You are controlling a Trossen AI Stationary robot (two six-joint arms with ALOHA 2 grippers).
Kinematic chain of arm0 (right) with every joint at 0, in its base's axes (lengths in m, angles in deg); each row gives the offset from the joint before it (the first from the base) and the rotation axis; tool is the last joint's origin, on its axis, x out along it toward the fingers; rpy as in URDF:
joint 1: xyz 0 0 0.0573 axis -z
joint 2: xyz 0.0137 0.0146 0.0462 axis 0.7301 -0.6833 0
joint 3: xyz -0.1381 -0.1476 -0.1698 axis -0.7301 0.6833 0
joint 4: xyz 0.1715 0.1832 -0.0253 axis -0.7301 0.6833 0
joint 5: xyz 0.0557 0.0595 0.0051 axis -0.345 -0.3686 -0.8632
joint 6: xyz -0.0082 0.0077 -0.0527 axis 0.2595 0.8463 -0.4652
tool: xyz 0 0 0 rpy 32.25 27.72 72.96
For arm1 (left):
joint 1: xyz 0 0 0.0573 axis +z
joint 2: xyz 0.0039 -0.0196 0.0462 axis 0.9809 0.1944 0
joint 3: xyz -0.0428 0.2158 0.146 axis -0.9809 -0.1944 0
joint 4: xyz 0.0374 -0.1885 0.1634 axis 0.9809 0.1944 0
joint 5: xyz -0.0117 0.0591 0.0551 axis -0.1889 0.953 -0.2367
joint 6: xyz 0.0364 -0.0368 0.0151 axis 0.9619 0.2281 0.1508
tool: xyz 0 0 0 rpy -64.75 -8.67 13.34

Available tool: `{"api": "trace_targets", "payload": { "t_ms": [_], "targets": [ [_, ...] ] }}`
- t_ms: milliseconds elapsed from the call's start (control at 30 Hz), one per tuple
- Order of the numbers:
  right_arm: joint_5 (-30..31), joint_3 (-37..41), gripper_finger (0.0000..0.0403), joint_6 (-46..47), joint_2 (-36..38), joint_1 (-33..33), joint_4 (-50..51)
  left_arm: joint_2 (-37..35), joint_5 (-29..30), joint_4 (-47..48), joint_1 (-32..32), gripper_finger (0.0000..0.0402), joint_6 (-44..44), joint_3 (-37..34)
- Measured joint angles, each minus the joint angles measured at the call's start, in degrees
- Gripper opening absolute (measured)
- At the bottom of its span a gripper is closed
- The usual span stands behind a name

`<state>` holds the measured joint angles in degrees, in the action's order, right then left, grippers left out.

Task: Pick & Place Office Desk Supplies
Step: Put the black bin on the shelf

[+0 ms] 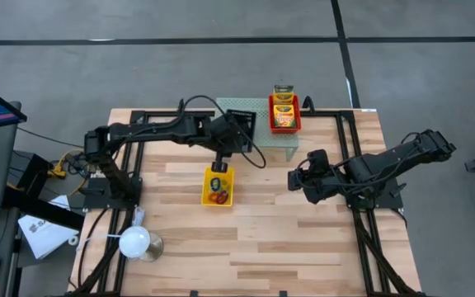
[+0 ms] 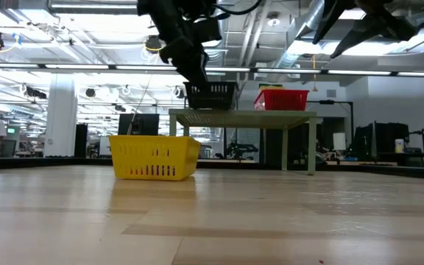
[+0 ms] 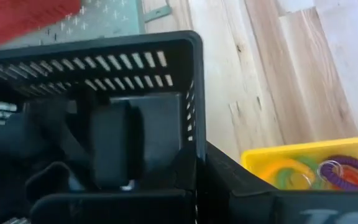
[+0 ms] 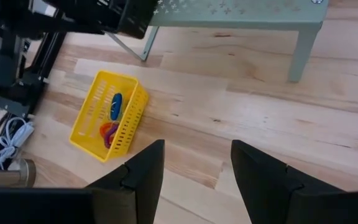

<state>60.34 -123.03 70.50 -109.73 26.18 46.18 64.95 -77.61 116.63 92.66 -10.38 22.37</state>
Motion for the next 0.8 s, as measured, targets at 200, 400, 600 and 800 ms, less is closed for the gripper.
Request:
{"api": "trace_targets", "payload": {
  "t_ms": [200, 400, 600, 800],
  "targets": [
    [-0.04, 0.00, 0.0182, 1.62, 0.00, -0.20, 0.00, -1.17, 0.64, 0.67, 0.35, 0.0002, 1.46, -0.04],
    [0.04, 0.00, 0.0182, 1.61, 0.00, 0.31, 0.02, -4.24, 1.03, 0.69, 1.76, 0.0001, 0.99, -0.13],
    [0.07, 0.00, 0.0182, 1.21, 0.00, 1.44, 0.02, -5.83, 1.03, -1.74, 2.23, 0.0024, 1.03, -0.13],
    [0.02, 0.00, 0.0182, 1.18, 0.00, 1.49, -0.02, -6.03, 1.06, -2.93, 3.09, 0.0084, 2.34, -0.11]
  ]
}}
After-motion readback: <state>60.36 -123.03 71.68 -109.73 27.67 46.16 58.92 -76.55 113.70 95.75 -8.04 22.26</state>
